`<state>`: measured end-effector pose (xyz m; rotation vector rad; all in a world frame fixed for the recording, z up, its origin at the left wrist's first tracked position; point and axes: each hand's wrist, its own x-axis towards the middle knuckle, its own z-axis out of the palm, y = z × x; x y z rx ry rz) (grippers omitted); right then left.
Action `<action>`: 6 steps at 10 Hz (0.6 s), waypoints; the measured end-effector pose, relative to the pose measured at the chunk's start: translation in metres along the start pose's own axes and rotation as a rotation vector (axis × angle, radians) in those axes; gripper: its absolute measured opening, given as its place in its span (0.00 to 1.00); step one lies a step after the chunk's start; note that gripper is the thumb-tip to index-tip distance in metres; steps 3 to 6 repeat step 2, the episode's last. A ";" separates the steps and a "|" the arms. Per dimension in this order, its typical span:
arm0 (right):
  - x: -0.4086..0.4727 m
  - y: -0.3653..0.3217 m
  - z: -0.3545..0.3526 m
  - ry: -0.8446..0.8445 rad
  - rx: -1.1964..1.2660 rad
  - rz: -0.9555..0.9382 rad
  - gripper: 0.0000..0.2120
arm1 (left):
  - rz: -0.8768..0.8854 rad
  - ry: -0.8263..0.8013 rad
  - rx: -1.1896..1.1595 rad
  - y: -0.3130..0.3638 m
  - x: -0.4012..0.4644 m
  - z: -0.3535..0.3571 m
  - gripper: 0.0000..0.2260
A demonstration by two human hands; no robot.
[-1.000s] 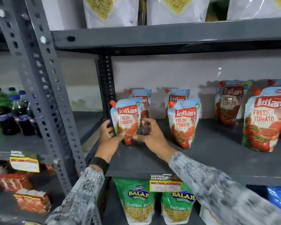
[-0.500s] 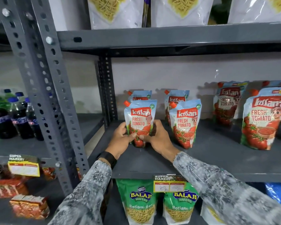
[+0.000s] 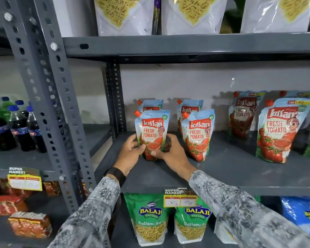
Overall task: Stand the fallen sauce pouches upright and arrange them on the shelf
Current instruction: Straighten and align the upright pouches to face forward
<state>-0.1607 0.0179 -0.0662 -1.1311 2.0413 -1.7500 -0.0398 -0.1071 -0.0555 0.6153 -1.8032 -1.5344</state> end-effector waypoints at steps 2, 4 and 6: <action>-0.059 -0.015 -0.038 -0.068 -0.105 0.004 0.46 | 0.073 0.339 0.139 0.005 -0.056 0.013 0.22; -0.059 -0.015 -0.038 -0.068 -0.105 0.004 0.46 | 0.073 0.339 0.139 0.005 -0.056 0.013 0.22; -0.059 -0.015 -0.038 -0.068 -0.105 0.004 0.46 | 0.073 0.339 0.139 0.005 -0.056 0.013 0.22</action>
